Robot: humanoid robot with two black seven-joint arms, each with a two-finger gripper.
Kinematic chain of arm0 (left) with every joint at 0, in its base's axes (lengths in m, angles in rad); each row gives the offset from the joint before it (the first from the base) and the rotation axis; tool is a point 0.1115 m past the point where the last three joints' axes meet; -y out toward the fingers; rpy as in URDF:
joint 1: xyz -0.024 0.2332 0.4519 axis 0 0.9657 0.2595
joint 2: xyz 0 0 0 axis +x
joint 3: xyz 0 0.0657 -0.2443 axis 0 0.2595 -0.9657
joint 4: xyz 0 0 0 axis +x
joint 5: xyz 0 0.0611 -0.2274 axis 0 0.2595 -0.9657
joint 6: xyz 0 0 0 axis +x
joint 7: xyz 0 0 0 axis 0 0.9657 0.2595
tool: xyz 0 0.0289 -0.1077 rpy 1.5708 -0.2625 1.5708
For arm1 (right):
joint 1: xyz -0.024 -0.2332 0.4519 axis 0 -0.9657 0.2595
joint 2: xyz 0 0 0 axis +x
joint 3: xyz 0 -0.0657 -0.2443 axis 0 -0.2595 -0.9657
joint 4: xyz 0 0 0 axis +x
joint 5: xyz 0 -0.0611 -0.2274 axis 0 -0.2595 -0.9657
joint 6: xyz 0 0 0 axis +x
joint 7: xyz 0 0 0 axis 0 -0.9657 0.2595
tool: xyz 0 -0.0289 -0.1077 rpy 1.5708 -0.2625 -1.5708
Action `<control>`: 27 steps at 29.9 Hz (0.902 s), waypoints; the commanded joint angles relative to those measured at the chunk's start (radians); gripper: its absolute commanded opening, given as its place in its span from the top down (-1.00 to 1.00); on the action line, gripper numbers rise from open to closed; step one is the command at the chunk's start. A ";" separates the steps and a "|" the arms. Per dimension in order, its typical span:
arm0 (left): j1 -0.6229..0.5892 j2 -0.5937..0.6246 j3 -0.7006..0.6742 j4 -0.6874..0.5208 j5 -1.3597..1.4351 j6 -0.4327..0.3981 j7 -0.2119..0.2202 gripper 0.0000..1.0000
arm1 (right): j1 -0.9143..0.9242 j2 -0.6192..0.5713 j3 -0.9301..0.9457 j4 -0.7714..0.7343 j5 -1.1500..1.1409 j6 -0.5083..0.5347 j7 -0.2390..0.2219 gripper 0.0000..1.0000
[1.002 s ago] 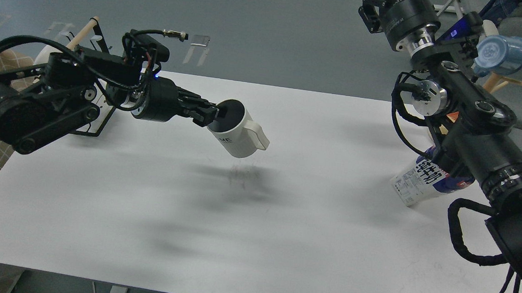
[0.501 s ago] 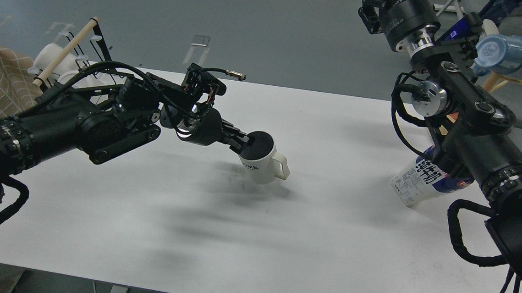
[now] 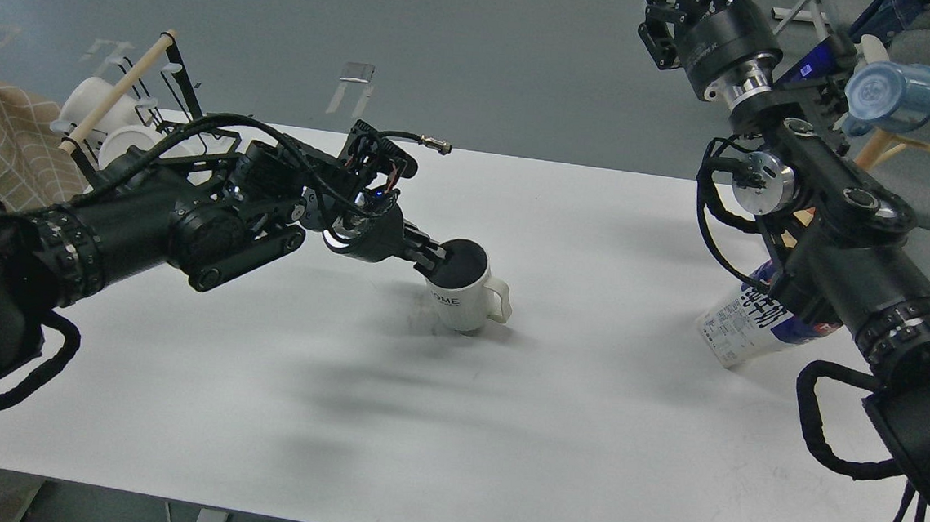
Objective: Place cup and milk with both arms
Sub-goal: 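Carry the mug toward the table center and set it down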
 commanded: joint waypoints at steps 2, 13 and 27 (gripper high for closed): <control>-0.006 0.000 0.000 -0.003 -0.001 0.000 0.000 1.00 | -0.001 0.000 -0.003 0.000 0.000 0.000 0.000 -1.00; -0.032 0.000 0.042 -0.027 0.003 0.000 0.003 1.00 | -0.001 0.000 -0.009 0.002 0.000 0.000 0.002 -1.00; -0.047 -0.031 0.046 -0.041 0.051 0.000 0.012 1.00 | -0.004 0.000 -0.009 0.002 0.000 0.000 0.002 -1.00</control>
